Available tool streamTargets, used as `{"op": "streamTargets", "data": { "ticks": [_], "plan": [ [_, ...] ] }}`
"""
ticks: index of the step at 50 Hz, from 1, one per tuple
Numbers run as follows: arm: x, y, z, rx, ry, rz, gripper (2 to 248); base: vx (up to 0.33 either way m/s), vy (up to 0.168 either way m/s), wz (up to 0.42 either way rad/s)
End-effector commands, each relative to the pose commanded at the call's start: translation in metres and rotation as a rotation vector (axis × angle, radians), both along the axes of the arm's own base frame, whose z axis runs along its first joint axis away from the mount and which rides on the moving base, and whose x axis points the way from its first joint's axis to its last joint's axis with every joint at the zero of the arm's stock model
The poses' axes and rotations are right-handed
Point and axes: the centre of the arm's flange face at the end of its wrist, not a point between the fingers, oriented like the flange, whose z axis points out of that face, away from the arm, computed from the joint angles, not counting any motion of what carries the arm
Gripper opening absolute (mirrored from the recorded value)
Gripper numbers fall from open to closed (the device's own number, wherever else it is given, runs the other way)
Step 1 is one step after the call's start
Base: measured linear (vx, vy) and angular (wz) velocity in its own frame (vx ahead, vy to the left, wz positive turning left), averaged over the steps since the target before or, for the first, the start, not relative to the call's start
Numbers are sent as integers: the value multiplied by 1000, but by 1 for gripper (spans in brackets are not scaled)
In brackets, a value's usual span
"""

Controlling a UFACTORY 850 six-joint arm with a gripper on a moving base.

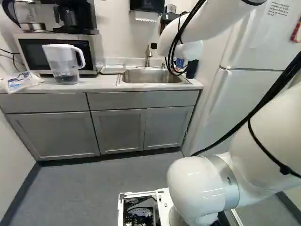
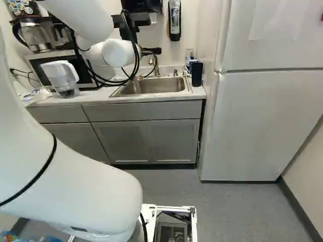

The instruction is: Rinse the cup and place it in the tray

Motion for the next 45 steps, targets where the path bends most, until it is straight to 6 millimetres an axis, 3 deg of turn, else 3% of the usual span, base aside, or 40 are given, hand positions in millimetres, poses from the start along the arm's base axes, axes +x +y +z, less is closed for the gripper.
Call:
{"op": "streamTargets", "data": {
  "ticks": [45],
  "plan": [
    [0, 0, 0, 0, 0, 0, 247, 106, 49, -203]
  ]
}}
